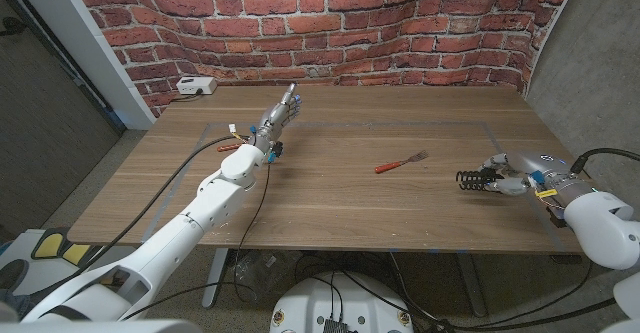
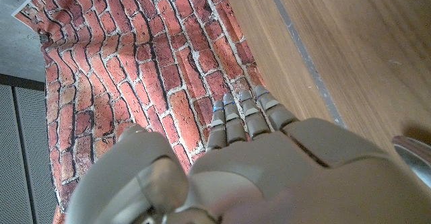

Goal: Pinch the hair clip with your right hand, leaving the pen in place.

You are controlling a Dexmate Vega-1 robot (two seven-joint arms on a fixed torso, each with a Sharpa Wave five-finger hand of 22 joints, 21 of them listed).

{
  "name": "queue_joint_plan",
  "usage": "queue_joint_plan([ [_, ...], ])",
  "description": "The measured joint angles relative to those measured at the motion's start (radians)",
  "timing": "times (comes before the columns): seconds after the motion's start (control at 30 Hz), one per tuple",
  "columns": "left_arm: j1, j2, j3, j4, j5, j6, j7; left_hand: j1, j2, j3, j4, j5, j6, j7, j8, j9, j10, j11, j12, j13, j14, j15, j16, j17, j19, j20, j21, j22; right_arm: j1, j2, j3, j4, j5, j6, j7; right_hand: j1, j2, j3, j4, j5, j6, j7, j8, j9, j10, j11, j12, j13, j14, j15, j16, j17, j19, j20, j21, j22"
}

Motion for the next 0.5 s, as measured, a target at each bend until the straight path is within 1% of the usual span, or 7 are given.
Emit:
queue_joint_plan([
  [0.13, -0.003, -0.001, 0.0, 0.006, -0.001, -0.003, -0.003, 0.004, 0.004, 0.0, 0.0, 0.0, 0.0, 0.0, 0.0, 0.0, 0.0, 0.0, 0.0, 0.0, 0.0, 0.0, 0.0, 0.0, 0.0, 0.0, 0.0, 0.0, 0.001, 0.007, -0.001, -0.001, -0.002, 0.004, -0.008, 0.0, 0.0, 0.0, 0.0, -0.003, 0.006, 0.002, 0.004, 0.0, 0.012, 0.008, 0.0, 0.0, 0.022, -0.001, 0.0, -0.005, 0.0, 0.0, 0.0, 0.002],
  [0.17, -0.004, -0.002, 0.001, 0.008, -0.002, -0.003, -0.004, 0.004, 0.004, 0.0, 0.0, 0.0, 0.003, -0.003, 0.0, 0.0, 0.0, 0.0, 0.0, 0.0, 0.0, 0.0, 0.0, 0.0, 0.0, 0.0, 0.0, 0.0, 0.001, 0.009, -0.001, -0.002, -0.003, 0.006, -0.012, 0.0, 0.0, 0.0, 0.0, -0.007, 0.011, 0.007, 0.004, 0.0, 0.015, 0.011, 0.001, 0.0, 0.028, -0.004, 0.0, -0.005, 0.001, -0.001, 0.006, 0.002],
  [0.23, -0.004, -0.002, 0.001, 0.008, -0.002, -0.004, -0.006, 0.004, 0.004, 0.0, 0.0, 0.0, 0.004, -0.004, 0.0, 0.0, 0.0, 0.0, 0.0, 0.0, 0.0, 0.0, 0.0, 0.0, 0.0, 0.0, 0.0, 0.0, 0.001, 0.012, -0.001, -0.002, -0.003, 0.006, -0.012, 0.0, 0.0, 0.0, 0.0, -0.007, 0.013, 0.009, 0.004, 0.0, 0.024, 0.019, 0.002, 0.0, 0.042, -0.007, 0.0, -0.005, 0.005, -0.005, 0.01, 0.002],
  [0.3, -0.006, -0.004, 0.001, 0.013, -0.002, -0.005, -0.007, 0.004, 0.004, 0.0, 0.0, 0.0, 0.004, -0.004, 0.0, 0.0, 0.0, 0.0, 0.0, 0.0, 0.0, 0.0, 0.0, 0.0, 0.0, 0.0, 0.0, 0.0, 0.0, 0.018, -0.001, -0.003, -0.004, 0.011, -0.021, 0.0, 0.0, 0.0, 0.0, -0.007, 0.019, 0.013, 0.004, 0.0, 0.031, 0.026, 0.003, 0.0, 0.051, -0.009, 0.0, -0.005, 0.009, -0.002, 0.012, 0.002],
  [0.37, -0.006, -0.004, 0.001, 0.013, -0.003, -0.007, -0.009, 0.004, 0.004, 0.0, 0.0, 0.0, 0.004, -0.004, 0.0, 0.0, 0.0, 0.0, 0.0, 0.0, 0.0, 0.0, 0.0, 0.0, 0.0, 0.0, 0.0, 0.0, -0.001, 0.021, -0.001, -0.003, -0.004, 0.011, -0.021, 0.0, 0.0, 0.0, 0.0, -0.007, 0.019, 0.013, 0.01, 0.0, 0.035, 0.03, 0.003, 0.0, 0.063, -0.013, 0.0, -0.005, 0.017, -0.003, 0.014, 0.002],
  [0.47, -0.013, -0.007, 0.003, 0.025, -0.003, -0.01, -0.012, 0.004, 0.004, -0.002, -0.002, 0.0, 0.004, -0.004, 0.0, 0.0, 0.0, 0.0, 0.0, 0.0, 0.0, 0.0, 0.0, 0.0, 0.0, 0.0, 0.0, 0.0, -0.003, 0.031, 0.0, -0.003, -0.006, 0.026, -0.045, 0.0, 0.0, 0.0, 0.0, -0.007, 0.019, 0.013, 0.018, 0.0, 0.042, 0.037, 0.003, 0.0, 0.088, -0.017, -0.007, -0.005, 0.018, -0.004, 0.021, 0.006],
  [0.5, -0.015, -0.008, 0.003, 0.027, -0.004, -0.011, -0.014, 0.004, 0.004, -0.003, -0.003, 0.0, 0.004, -0.004, 0.0, 0.0, 0.0, 0.0, 0.0, 0.0, 0.0, 0.0, 0.0, 0.0, 0.0, 0.0, 0.0, 0.0, -0.005, 0.035, 0.001, -0.003, -0.006, 0.028, -0.051, 0.0, 0.0, 0.0, 0.0, -0.007, 0.019, 0.013, 0.018, 0.0, 0.044, 0.039, 0.003, 0.0, 0.094, -0.02, -0.007, -0.005, 0.025, -0.004, 0.024, 0.006],
])
